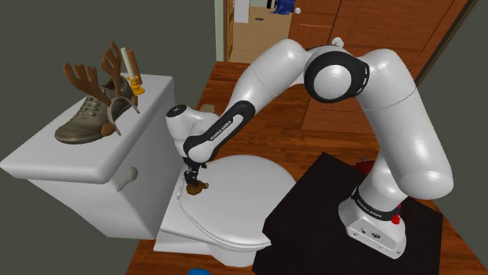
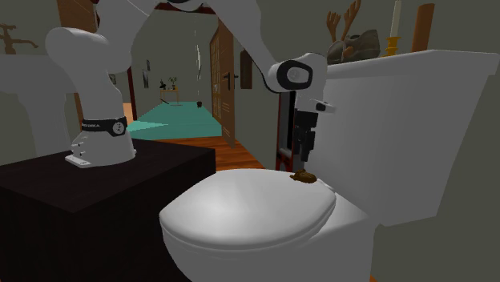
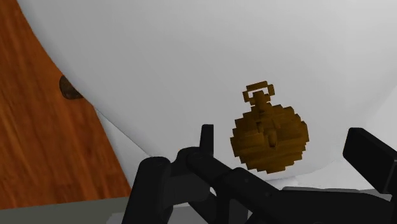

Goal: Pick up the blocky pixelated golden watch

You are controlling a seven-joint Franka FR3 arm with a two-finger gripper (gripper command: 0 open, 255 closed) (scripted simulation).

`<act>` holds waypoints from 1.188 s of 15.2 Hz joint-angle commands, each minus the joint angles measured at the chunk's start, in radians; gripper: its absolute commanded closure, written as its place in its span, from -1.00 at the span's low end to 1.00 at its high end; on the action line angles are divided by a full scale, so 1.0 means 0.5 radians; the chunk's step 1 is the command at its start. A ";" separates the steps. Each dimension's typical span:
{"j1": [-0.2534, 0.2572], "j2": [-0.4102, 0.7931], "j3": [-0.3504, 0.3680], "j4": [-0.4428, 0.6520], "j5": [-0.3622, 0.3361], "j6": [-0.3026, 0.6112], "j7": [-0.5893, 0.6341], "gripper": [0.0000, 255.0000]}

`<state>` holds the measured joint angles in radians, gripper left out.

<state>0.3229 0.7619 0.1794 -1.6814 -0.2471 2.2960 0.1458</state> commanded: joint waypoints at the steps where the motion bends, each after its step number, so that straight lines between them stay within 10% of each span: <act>1: 0.018 0.085 -0.008 0.065 -0.012 0.015 0.004 -1.00; 9: 0.036 0.230 -0.032 0.123 -0.035 0.103 0.019 -1.00; 10: 0.035 0.227 -0.032 0.114 -0.036 0.108 0.019 1.00; 18: 0.035 0.227 -0.032 0.116 -0.035 0.107 0.020 1.00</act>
<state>0.3406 0.8748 0.1635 -1.6232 -0.2647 2.3491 0.1556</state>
